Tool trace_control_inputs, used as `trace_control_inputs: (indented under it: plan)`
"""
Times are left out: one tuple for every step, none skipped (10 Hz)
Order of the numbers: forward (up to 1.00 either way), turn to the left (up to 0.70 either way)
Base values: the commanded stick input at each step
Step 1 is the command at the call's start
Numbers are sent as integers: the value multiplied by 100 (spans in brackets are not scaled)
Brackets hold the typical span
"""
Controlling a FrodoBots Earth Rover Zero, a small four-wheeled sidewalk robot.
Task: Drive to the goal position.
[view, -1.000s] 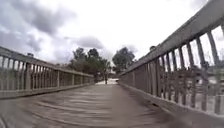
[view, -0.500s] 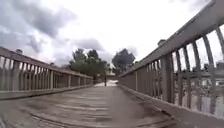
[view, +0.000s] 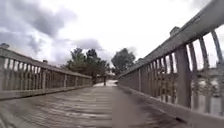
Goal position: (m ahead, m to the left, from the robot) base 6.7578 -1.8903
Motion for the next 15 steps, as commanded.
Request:
trace_control_inputs:
  plan:
    - [85, 0]
    - [85, 0]
    - [85, 0]
    - [85, 0]
    - [85, 0]
    - [85, 0]
    - [85, 0]
    - [85, 0]
    - [85, 0]
    - [85, 0]
    - [85, 0]
    - [85, 0]
    - [85, 0]
    - [85, 0]
    - [85, 0]
